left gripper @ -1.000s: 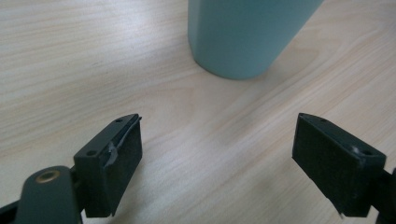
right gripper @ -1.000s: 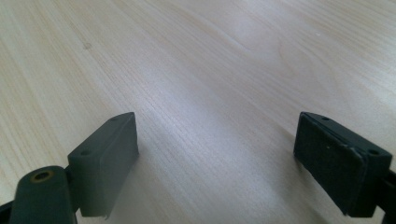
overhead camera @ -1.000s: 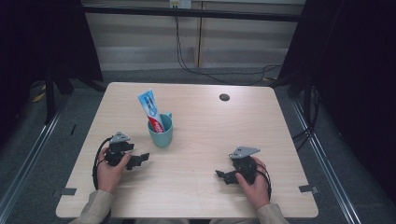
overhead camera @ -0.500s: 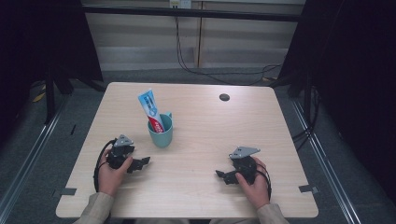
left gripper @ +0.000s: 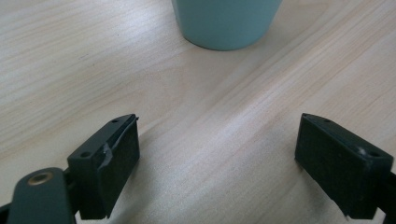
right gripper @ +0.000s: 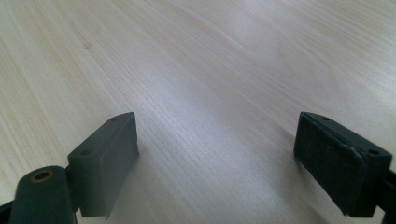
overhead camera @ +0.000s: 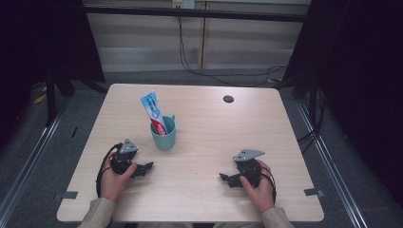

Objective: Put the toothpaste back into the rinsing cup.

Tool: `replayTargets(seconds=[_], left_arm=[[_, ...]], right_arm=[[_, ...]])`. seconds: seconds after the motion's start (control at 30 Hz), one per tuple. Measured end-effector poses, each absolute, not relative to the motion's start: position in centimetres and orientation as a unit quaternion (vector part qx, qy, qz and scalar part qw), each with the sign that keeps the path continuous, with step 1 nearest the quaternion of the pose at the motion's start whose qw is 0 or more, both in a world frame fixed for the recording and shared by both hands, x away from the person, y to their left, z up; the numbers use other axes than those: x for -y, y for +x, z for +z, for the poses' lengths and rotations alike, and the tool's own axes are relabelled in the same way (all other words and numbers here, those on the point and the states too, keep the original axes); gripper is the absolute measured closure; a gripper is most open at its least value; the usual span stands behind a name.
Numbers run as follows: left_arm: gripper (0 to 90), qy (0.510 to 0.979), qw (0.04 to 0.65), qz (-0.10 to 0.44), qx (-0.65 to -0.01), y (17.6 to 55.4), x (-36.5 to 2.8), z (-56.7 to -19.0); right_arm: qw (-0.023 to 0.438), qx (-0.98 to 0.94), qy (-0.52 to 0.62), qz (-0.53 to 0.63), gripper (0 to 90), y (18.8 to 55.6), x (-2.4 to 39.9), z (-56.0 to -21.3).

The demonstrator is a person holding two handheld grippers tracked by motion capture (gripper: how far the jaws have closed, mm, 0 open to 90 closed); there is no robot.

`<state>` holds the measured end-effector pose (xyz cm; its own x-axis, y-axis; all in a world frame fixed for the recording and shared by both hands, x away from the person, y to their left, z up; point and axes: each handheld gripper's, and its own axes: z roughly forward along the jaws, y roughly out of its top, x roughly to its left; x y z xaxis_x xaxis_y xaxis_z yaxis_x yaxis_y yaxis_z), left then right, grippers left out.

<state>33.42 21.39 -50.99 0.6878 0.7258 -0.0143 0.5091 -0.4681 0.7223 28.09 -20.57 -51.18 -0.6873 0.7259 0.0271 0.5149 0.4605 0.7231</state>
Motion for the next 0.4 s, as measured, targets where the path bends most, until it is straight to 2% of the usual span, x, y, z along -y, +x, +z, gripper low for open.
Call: replayTargets(seconds=[0.4], left_arm=[[12.3,0.845,0.362,0.149,-0.364,33.44,-21.38,-51.01]], right_arm=[[0.144,-0.842,0.368,0.366,13.3,28.09,20.57,-51.18]])
